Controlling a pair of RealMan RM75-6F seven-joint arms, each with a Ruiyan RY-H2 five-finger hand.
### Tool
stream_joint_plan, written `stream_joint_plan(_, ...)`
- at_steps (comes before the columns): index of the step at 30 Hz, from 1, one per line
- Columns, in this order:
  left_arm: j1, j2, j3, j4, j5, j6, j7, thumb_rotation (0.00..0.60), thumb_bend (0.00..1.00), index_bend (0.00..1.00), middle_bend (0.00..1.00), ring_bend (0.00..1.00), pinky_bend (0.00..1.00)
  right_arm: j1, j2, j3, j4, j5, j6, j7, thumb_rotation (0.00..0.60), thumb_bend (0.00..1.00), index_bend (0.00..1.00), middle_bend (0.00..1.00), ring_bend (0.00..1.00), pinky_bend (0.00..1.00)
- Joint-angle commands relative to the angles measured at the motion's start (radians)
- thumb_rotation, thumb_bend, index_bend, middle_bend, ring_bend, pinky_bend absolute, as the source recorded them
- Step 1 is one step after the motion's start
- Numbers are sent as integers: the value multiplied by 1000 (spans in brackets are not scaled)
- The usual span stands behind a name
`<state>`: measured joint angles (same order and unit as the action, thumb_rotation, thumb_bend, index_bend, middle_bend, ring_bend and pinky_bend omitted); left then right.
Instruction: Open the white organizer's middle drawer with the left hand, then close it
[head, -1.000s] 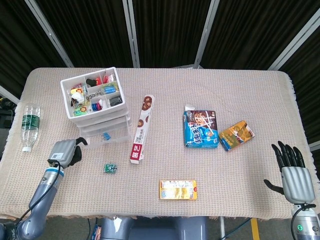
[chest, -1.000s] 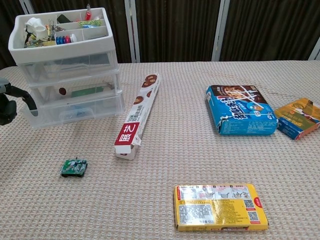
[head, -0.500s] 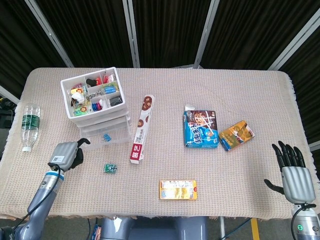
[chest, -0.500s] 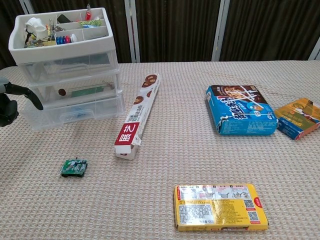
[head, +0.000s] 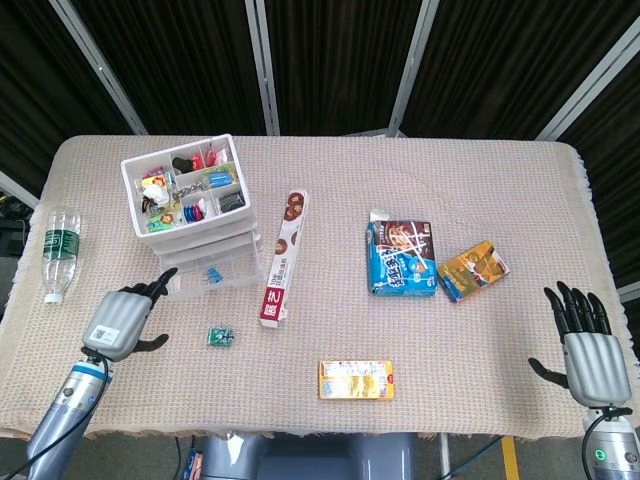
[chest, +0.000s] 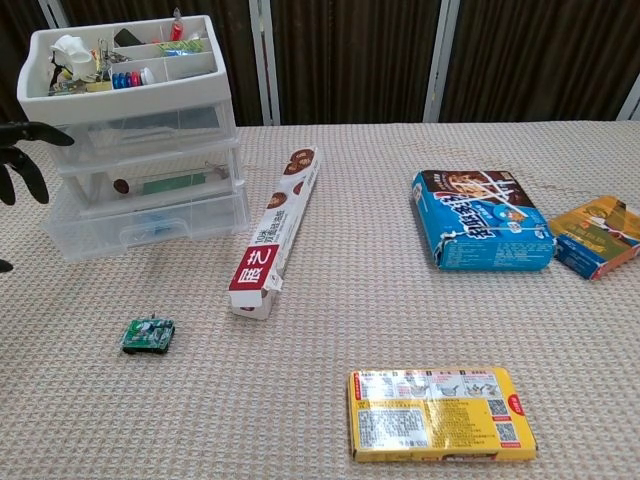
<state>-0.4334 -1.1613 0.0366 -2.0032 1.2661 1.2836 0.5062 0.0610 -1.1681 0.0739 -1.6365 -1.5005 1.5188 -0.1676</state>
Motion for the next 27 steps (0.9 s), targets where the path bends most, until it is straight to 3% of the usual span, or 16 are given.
stream_joint_plan(1,34,29,80,-41,107,9,45,600,142,59,272,285,441,-1,0,0,0,0,1,-1,600,0,62,0,0,0)
stream_joint_plan(3,37,17,97,-33,131,-4,75,600,142,71,305,316,445,-1,0,0,-1,1,1,-1,600,0,62,0,0,0)
stream_joint_plan(5,37,-6,103,-15,133,-18,114,600,143,90,406,398,465,-1,1,0,-1,1,2,-1,600,0,62,0,0,0)
stream_joint_plan(7,35,-35,101,6,122,-33,155,600,147,136,588,539,518,-1,1,1,-1,2,2,0,600,0,62,0,0,0)
stream_joint_plan(10,29,-81,87,39,86,-55,200,600,165,208,773,696,605,-1,2,0,-1,3,-1,1,600,0,62,0,0,0)
stream_joint_plan(13,19,-131,60,80,40,-74,228,600,191,240,893,799,677,-1,3,0,-1,3,-1,2,600,0,62,0,0,0)
stream_joint_plan(17,4,-182,26,126,-11,-92,253,600,197,249,945,842,708,-1,4,1,-2,4,-2,4,600,0,64,0,0,0)
stream_joint_plan(27,-70,-308,-56,200,-225,-182,341,600,211,269,960,851,715,0,4,1,0,2,-1,8,600,0,64,0,0,0)
